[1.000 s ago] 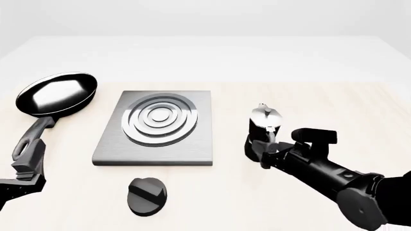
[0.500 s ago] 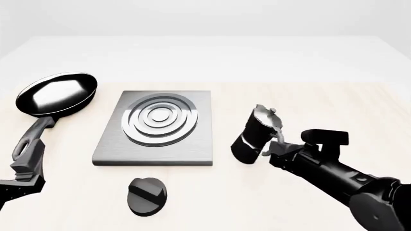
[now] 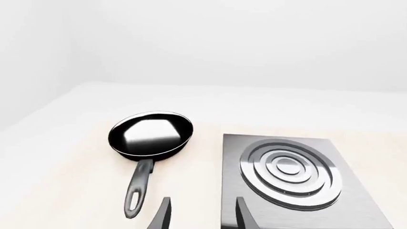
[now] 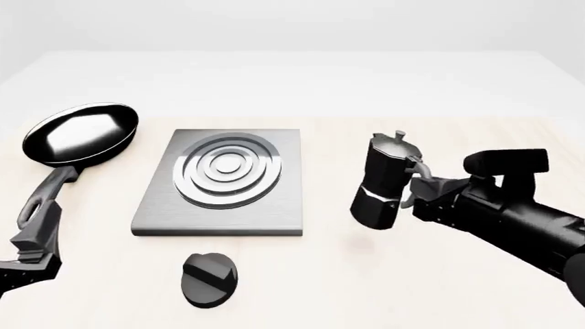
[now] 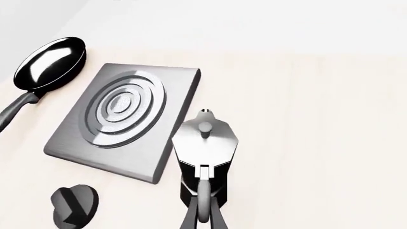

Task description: Turn on the stove and put the moka pot on it.

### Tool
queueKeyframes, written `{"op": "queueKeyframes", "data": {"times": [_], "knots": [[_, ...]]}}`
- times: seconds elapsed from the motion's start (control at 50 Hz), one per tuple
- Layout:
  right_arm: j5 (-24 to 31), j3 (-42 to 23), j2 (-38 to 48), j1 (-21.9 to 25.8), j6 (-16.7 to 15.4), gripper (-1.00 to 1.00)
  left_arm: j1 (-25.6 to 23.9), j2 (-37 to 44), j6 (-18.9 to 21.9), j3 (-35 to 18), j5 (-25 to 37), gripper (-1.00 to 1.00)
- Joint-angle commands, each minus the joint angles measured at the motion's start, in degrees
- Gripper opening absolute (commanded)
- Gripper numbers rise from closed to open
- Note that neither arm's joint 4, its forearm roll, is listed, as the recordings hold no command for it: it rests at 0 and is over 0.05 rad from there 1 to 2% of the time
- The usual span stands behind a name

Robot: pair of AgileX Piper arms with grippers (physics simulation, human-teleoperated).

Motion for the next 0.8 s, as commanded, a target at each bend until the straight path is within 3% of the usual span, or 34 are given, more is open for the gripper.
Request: {"op": "queueKeyframes", "data": {"times": [0.02, 0.18, 0.4, 0.68, 0.8], "knots": [[9.54, -6.21, -5.89, 0.59, -2.56, -1.00, -0.17, -0.96, 0.10, 0.00, 0.77, 1.00], [12.27, -10.35, -5.83, 2.68, -3.63, -1.00, -0.17, -0.62, 0.12, 0.01, 0.50, 1.00], [15.27, -16.82, -3.21, 6.22, -7.73, -1.00, -0.23, 0.49, 0.03, 0.01, -0.37, 1.00], [14.34, -23.73, 2.55, 9.14, -13.43, -1.00, 0.38, -0.26, -0.25, 0.01, 0.18, 1.00], [13.08, -26.11, 4.80, 10.45, -14.41, -1.00, 0.62, -0.11, -0.38, 0.01, 0.06, 1.00]]}}
